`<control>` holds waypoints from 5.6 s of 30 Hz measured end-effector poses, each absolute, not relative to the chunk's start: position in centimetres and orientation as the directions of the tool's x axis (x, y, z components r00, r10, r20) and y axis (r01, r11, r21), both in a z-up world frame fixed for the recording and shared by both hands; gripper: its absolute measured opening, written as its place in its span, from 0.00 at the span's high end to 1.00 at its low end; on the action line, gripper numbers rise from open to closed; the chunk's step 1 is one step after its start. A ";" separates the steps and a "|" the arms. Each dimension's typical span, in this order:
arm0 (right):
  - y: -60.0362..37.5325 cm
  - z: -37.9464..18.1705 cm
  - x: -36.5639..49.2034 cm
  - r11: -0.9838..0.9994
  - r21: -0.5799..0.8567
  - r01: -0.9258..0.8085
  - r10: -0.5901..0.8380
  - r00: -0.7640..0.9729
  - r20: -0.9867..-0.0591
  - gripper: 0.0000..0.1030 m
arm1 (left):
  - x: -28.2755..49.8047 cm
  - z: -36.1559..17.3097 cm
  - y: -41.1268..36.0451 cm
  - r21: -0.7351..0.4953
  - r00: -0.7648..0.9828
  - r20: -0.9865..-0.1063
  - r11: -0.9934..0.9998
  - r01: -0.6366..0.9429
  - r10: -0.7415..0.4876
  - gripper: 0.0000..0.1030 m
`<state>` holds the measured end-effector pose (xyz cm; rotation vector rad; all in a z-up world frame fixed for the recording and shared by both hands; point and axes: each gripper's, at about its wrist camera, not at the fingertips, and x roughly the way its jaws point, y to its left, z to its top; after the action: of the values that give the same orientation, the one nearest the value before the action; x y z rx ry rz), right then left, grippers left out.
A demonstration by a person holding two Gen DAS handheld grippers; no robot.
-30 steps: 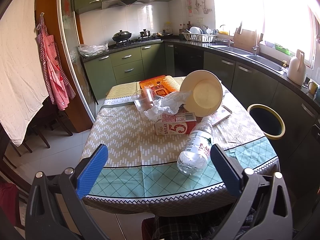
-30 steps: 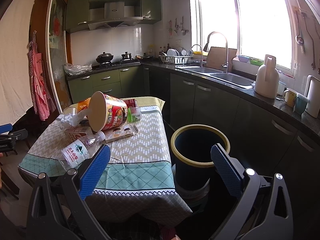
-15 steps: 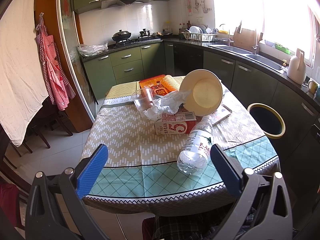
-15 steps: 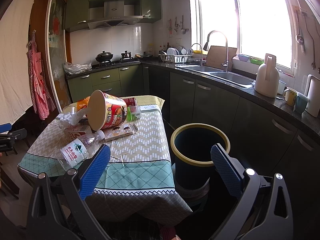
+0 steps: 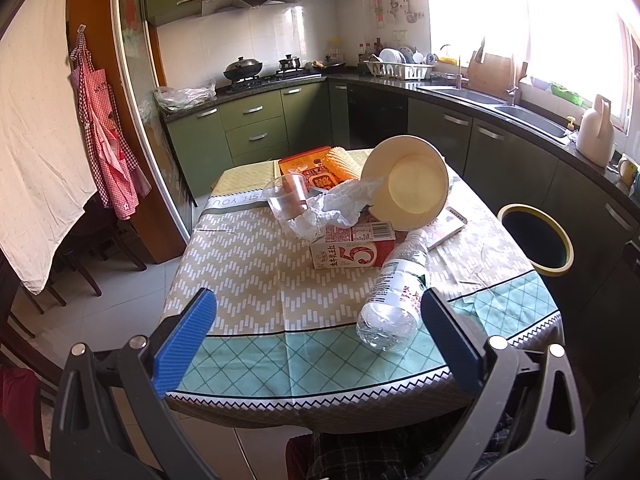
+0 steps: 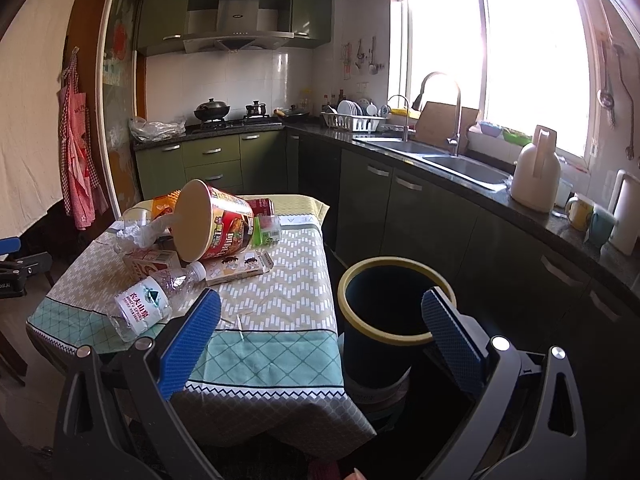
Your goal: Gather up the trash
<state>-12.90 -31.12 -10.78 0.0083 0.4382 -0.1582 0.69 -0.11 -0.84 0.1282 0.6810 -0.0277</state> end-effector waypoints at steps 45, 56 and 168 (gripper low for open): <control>-16.6 -14.6 23.4 0.879 -0.428 -0.209 -0.204 0.648 -0.734 0.87 | 18.1 -0.8 3.9 0.018 0.720 -0.691 0.994 0.103 -0.062 0.84; -20.5 -13.5 23.2 0.935 -0.310 -0.172 -0.130 0.647 -0.751 0.96 | 17.9 -1.0 3.1 0.026 0.716 -0.695 0.992 0.123 -0.070 0.82; -54.5 -16.5 14.4 0.951 0.292 0.105 0.212 0.468 -0.858 0.78 | 26.6 -13.6 -22.2 0.089 0.103 -0.995 0.675 0.733 0.020 0.15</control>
<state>14.35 -54.47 -16.52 0.3250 1.0869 0.0674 26.57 -22.20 -13.59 0.6871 1.3846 -0.5919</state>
